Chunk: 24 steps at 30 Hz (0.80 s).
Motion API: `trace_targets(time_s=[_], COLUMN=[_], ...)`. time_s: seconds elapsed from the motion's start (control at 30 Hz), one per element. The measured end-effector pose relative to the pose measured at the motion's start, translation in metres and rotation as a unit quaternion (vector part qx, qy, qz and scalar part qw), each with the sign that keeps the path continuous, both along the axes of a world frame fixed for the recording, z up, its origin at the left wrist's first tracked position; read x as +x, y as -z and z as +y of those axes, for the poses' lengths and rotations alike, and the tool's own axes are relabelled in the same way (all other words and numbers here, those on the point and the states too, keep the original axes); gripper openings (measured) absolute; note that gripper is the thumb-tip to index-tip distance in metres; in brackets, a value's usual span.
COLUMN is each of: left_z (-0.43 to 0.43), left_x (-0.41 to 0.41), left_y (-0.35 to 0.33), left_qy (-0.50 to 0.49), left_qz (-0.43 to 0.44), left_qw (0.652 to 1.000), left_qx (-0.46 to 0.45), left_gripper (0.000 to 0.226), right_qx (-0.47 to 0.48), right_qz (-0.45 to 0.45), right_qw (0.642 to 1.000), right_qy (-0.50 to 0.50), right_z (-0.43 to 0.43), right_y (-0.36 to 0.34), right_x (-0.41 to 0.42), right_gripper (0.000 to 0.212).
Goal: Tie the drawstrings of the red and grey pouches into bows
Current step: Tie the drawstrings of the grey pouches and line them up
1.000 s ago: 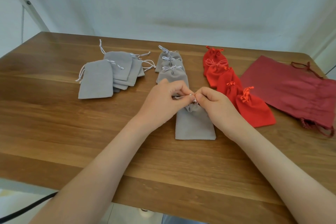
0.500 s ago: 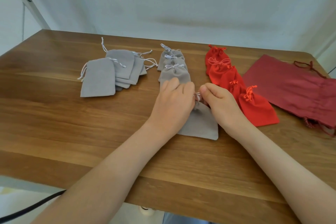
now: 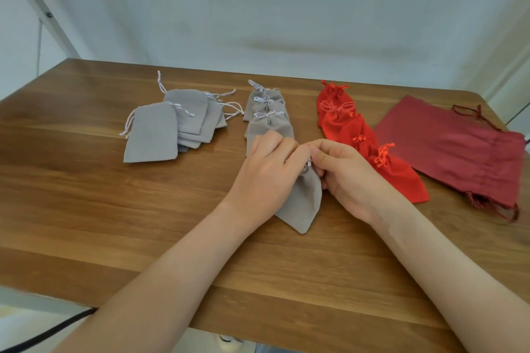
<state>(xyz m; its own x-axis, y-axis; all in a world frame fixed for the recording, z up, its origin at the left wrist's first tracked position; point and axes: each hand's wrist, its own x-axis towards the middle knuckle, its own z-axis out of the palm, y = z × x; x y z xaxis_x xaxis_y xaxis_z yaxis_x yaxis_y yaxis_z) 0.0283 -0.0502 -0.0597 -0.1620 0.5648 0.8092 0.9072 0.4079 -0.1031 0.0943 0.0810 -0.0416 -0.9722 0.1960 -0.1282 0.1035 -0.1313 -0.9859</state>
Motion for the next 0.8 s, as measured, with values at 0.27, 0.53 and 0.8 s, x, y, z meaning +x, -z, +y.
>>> trace_targets(time_s=[0.27, 0.53, 0.8], left_z=[-0.003, -0.001, -0.001], left_x=[-0.001, -0.001, 0.004], left_y=[-0.002, 0.004, 0.003], left_qy=[-0.019, -0.011, 0.01], left_qz=[0.013, -0.107, -0.252], left_qw=[1.0, 0.993, 0.961], left_qx=[-0.004, 0.057, 0.115], left_gripper=[0.011, 0.016, 0.007], right_qx=[0.019, 0.068, 0.107], right_qz=[-0.007, 0.02, 0.042], right_qw=[1.0, 0.997, 0.98], right_qy=[0.016, 0.023, 0.161], right_z=[0.002, 0.001, 0.003], right_y=[-0.001, 0.001, 0.01], right_x=[0.0, 0.0, -0.004], right_gripper=[0.024, 0.02, 0.016])
